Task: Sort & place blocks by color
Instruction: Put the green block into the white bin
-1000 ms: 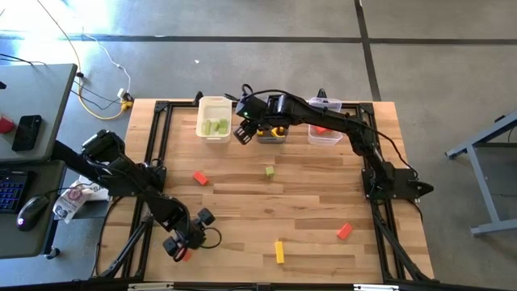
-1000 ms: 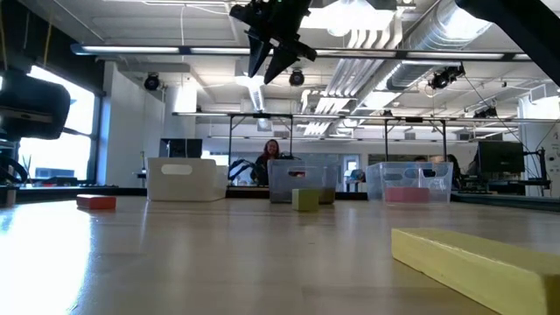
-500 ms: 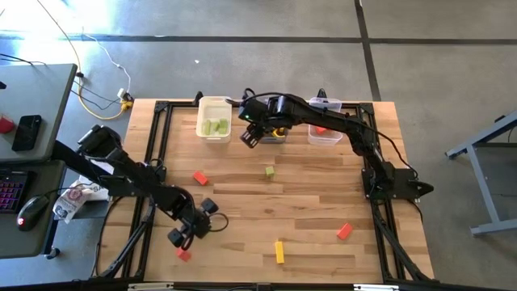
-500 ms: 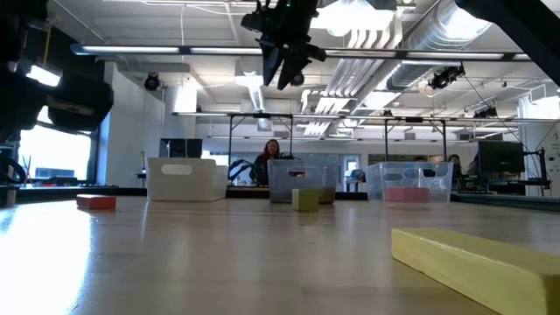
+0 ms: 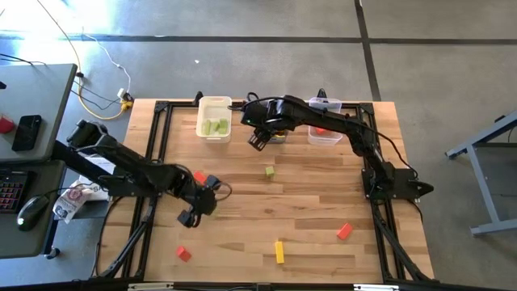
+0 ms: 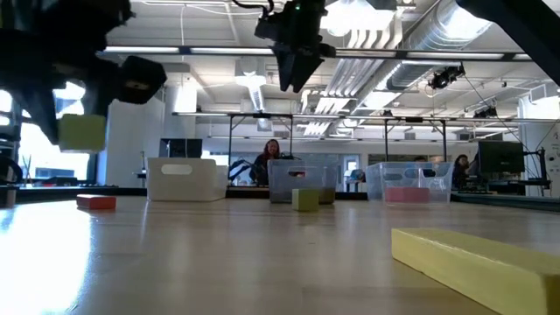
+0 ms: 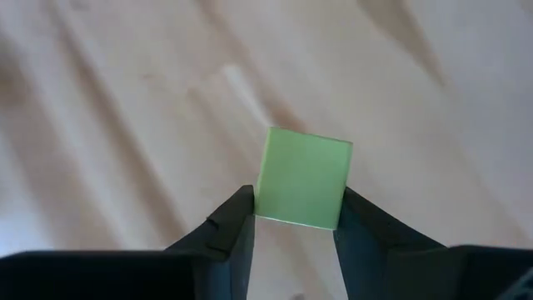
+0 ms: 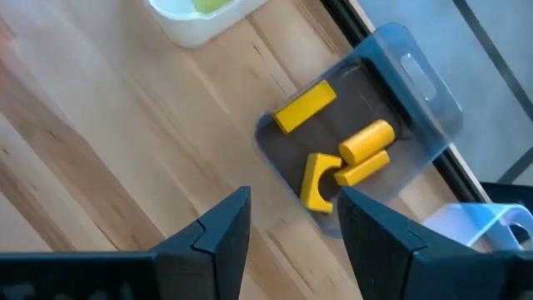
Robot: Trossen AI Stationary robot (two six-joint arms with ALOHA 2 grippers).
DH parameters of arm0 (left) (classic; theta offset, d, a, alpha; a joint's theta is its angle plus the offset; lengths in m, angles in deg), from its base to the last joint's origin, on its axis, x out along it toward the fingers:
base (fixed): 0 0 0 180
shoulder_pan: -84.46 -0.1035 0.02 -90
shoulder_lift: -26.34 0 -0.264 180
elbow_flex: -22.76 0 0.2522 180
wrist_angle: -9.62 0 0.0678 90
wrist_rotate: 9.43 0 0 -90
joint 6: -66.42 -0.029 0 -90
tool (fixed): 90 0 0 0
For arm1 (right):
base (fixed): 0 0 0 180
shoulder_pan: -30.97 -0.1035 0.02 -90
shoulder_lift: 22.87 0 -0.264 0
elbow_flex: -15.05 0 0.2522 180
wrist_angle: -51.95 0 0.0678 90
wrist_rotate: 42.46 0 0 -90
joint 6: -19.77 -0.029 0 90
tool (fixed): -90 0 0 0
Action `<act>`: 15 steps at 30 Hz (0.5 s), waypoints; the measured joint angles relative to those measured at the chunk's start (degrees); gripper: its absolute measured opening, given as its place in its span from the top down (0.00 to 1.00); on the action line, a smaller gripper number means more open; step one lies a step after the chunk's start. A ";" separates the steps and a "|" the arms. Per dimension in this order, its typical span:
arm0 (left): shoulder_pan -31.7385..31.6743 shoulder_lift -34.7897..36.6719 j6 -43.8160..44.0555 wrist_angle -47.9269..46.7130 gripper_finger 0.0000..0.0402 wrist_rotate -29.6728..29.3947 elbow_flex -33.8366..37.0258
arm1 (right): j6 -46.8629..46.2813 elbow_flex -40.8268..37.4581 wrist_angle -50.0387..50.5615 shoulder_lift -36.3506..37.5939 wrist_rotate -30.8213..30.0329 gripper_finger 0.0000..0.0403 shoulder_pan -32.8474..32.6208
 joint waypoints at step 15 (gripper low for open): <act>-20.86 10.60 -5.63 -3.04 0.73 -7.36 -0.01 | -0.91 -0.46 8.47 0.00 -10.17 0.58 -6.16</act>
